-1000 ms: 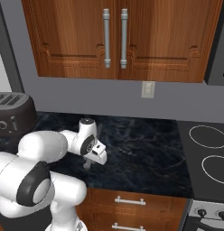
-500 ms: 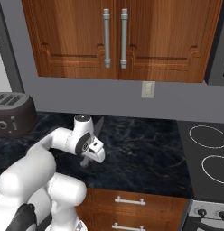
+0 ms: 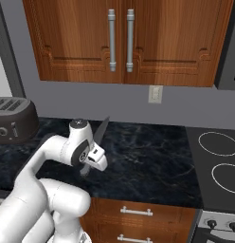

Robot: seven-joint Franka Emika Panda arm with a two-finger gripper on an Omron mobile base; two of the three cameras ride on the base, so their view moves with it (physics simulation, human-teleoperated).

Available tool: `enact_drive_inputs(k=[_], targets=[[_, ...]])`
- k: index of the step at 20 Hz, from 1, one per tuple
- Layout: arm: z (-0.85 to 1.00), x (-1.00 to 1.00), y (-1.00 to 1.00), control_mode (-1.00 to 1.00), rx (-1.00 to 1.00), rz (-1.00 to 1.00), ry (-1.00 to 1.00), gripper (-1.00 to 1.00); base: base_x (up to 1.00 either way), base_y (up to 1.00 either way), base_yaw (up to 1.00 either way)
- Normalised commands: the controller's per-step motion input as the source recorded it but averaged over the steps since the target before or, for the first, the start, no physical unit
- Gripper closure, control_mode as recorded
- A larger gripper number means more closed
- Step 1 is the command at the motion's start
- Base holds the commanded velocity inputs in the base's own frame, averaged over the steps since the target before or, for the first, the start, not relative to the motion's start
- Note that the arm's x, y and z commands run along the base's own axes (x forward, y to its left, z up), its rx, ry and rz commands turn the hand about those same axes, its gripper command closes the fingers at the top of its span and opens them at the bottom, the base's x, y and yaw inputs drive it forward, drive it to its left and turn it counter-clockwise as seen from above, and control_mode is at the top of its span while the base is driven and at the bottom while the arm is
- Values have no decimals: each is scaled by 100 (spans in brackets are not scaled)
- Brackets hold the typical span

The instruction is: Move the cutting board and knife to the sink. Then move spray from the cabinet to the counter.

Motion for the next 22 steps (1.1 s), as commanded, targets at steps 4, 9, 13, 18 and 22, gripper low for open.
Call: enact_drive_inputs(k=[4, 9, 13, 18, 22], targets=[[34, -28, -4, -100, -3, 1, -4, 100, 0, 0, 0], [26, -27, -4, -100, -1, 0, -2, 100, 0, 0, 0], [6, -6, -1, 100, 0, 0, -8, 100, 0, 0, 0], [0, 0, 0, 100, 0, 0, 0, 100, 0, 0, 0], [0, 0, 0, 100, 0, 0, 0, 100, -23, 6, 3]])
